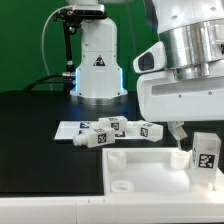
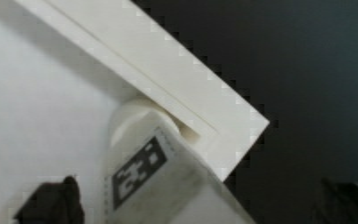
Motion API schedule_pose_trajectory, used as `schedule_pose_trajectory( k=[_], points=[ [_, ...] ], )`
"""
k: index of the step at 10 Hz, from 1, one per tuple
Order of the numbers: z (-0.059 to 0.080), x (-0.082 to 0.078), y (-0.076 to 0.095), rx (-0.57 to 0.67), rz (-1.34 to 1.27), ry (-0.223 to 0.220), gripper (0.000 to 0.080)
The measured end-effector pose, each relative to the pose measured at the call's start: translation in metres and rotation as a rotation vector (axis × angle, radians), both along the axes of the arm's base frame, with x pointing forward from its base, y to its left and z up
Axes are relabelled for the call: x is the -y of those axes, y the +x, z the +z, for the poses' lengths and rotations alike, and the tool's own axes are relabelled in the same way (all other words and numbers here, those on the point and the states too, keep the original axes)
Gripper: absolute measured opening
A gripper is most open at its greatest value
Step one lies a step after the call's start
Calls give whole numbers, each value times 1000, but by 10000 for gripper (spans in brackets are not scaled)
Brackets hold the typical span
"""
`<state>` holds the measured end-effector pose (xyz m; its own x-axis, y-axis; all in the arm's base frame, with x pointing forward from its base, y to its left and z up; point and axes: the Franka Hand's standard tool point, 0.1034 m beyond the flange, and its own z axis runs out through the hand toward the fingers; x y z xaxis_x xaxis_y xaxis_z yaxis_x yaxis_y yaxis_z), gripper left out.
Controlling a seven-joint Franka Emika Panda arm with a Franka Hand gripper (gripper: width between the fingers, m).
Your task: Assemble square table
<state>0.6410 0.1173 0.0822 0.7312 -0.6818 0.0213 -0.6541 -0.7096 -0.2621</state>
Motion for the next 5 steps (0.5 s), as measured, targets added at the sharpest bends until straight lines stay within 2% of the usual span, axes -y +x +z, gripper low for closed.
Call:
schedule_pose_trajectory(
  k=[1, 2, 3, 4, 5],
  points=[
    [0, -1, 2, 8, 235, -67, 649],
    [0, -6, 5, -9, 290, -79, 649],
    [0, -5, 6, -6, 257, -71, 525],
    [-1, -5, 6, -6, 260, -72, 525],
    [-1, -4, 5, -11, 246, -69, 386]
  ],
)
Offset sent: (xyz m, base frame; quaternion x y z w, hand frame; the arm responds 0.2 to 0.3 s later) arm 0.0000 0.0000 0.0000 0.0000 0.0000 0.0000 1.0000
